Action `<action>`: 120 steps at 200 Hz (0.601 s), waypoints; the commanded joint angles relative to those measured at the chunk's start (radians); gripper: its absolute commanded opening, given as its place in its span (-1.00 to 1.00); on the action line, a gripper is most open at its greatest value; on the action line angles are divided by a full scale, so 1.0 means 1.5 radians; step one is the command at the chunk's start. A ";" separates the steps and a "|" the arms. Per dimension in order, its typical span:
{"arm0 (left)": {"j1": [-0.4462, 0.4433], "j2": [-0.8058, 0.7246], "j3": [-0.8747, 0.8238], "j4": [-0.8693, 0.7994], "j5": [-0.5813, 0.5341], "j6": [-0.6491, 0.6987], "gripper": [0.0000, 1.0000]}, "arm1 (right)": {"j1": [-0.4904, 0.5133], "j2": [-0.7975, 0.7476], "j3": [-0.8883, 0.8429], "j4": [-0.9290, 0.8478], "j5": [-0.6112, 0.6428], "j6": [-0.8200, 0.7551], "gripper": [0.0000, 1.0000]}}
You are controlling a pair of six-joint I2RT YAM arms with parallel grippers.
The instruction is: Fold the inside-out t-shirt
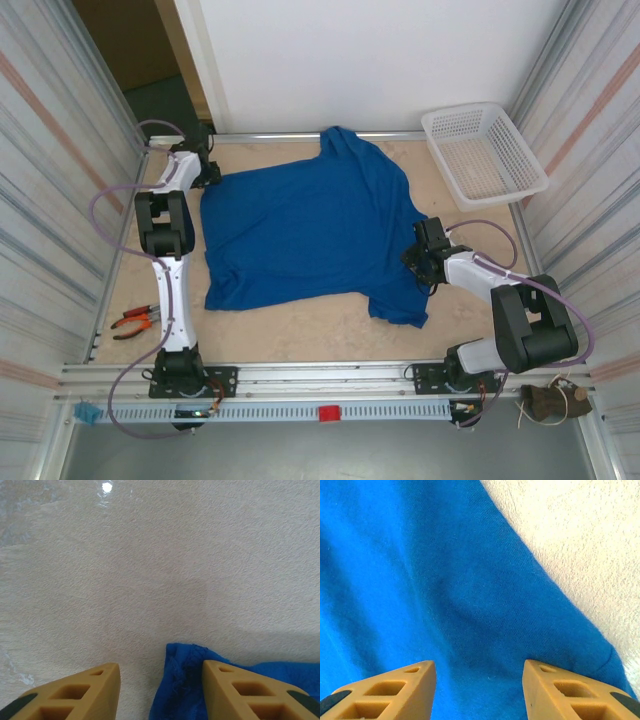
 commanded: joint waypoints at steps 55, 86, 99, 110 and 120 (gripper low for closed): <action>-0.005 -0.079 -0.014 0.043 0.008 0.013 -0.02 | -0.008 -0.009 0.002 -0.034 0.024 0.006 -0.05; -0.011 -0.084 -0.029 0.050 0.008 0.025 -0.02 | -0.009 -0.007 0.000 -0.033 0.024 0.006 -0.04; -0.013 -0.081 -0.033 0.049 0.009 0.025 -0.06 | -0.009 -0.007 0.000 -0.032 0.024 0.007 -0.05; -0.013 -0.079 -0.038 0.050 0.009 0.024 -0.08 | -0.009 -0.007 0.000 -0.031 0.024 0.007 -0.05; -0.013 -0.076 -0.042 0.050 0.009 0.025 -0.09 | -0.009 -0.007 0.000 -0.031 0.024 0.007 -0.05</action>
